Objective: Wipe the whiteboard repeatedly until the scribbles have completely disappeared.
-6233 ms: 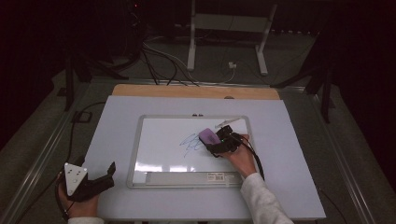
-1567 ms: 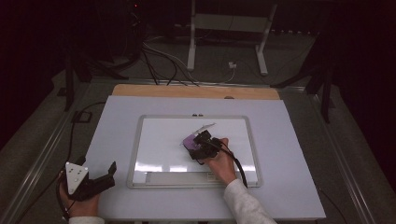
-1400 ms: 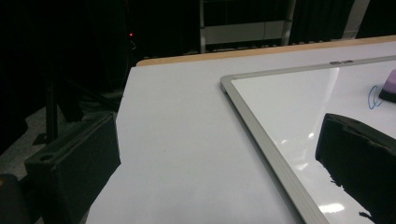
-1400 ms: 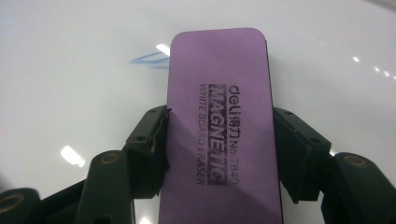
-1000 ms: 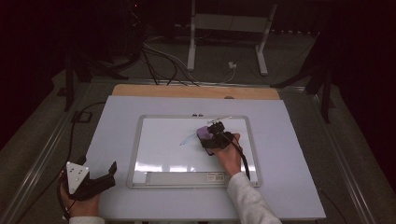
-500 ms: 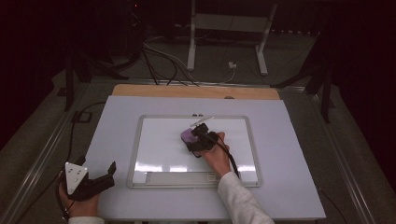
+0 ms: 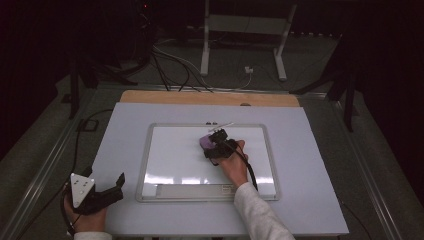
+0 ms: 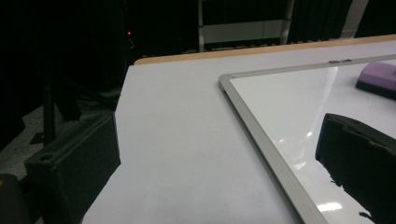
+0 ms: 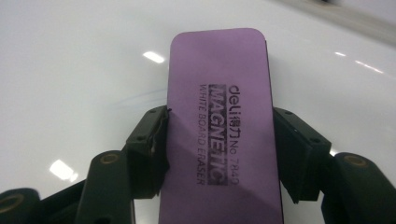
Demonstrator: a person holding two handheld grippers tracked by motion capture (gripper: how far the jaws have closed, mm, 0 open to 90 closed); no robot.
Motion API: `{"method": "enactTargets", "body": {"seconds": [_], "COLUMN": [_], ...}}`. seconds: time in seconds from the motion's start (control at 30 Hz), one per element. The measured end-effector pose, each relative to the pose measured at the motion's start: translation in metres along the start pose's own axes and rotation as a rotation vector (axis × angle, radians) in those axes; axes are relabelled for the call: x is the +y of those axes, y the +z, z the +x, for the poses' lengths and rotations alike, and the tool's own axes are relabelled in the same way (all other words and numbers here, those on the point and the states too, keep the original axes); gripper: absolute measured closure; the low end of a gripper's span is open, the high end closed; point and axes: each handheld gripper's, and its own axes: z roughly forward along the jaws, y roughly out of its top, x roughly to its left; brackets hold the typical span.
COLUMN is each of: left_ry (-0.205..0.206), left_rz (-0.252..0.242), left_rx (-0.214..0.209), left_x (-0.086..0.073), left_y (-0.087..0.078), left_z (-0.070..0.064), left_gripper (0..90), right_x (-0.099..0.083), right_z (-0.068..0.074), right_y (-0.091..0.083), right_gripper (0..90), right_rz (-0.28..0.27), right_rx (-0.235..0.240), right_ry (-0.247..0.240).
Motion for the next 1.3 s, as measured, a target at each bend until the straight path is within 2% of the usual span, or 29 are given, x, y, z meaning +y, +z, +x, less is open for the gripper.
{"method": "enactTargets", "body": {"seconds": [0.07, 0.13, 0.2, 0.27, 0.4, 0.43, 0.57, 0.63, 0.7, 0.73, 0.87, 0.97, 1.03, 1.1, 1.2, 1.3], "left_ry": [-0.001, -0.001, -0.003, -0.003, -0.005, -0.004, -0.005, -0.002, -0.002, 0.0, 0.002, 0.002, 0.0, 0.0, -0.001, -0.002], "left_rz": [-0.001, -0.002, -0.003, -0.003, -0.003, -0.003, -0.004, -0.001, -0.001, 0.001, 0.0, 0.001, -0.001, -0.001, -0.002, -0.002], "left_rx": [0.0, 0.001, 0.001, 0.001, 0.002, 0.002, 0.0, 0.001, 0.001, 0.001, 0.001, 0.001, 0.001, 0.001, 0.0, 0.0], "left_x": [0.0, 0.0, 0.0, 0.0, 0.0, 0.0, 0.0, 0.0, 0.0, 0.0, 0.0, 0.0, 0.0, 0.0, 0.0, 0.0], "left_y": [0.0, 0.0, -0.001, -0.001, -0.001, -0.001, -0.001, -0.001, 0.0, 0.0, 0.0, 0.0, 0.0, 0.0, 0.0, -0.001], "left_z": [0.0, 0.0, 0.0, 0.001, 0.002, 0.002, 0.001, 0.001, 0.0, 0.0, 0.0, 0.0, 0.0, 0.0, 0.0, 0.001], "left_gripper": [0.6, 0.6, 0.6, 0.6, 0.6, 0.6, 0.6, 0.6, 0.6, 0.6, 0.6, 0.6, 0.6, 0.6, 0.6, 0.6], "right_x": [-0.001, -0.002, -0.001, 0.0, 0.002, 0.002, 0.0, -0.001, 0.0, 0.0, 0.001, 0.0, -0.001, -0.001, 0.001, 0.004], "right_z": [0.013, 0.028, 0.036, 0.035, 0.012, 0.001, -0.028, -0.035, -0.032, -0.027, -0.005, 0.019, 0.034, 0.042, 0.039, 0.026], "right_y": [0.0, 0.001, 0.001, 0.001, 0.002, 0.001, -0.002, -0.002, -0.002, -0.002, 0.001, 0.002, 0.003, 0.003, 0.005, 0.006], "right_gripper": [41.4, 41.4, 41.4, 41.4, 41.3, 41.3, 41.3, 41.3, 41.3, 41.3, 41.3, 41.2, 41.2, 41.2, 41.2, 41.2], "right_rz": [0.007, 0.02, 0.021, 0.026, 0.019, 0.016, 0.002, 0.0, -0.001, 0.0, 0.002, 0.009, 0.017, 0.02, 0.023, 0.007], "right_rx": [0.053, 0.136, 0.133, 0.135, 0.069, 0.042, -0.047, -0.046, -0.065, -0.055, 0.025, 0.097, 0.165, 0.178, 0.186, 0.126], "right_ry": [-0.049, -0.105, -0.148, -0.153, -0.061, -0.016, 0.1, 0.138, 0.116, 0.093, 0.009, -0.086, -0.15, -0.196, -0.179, -0.092]}}
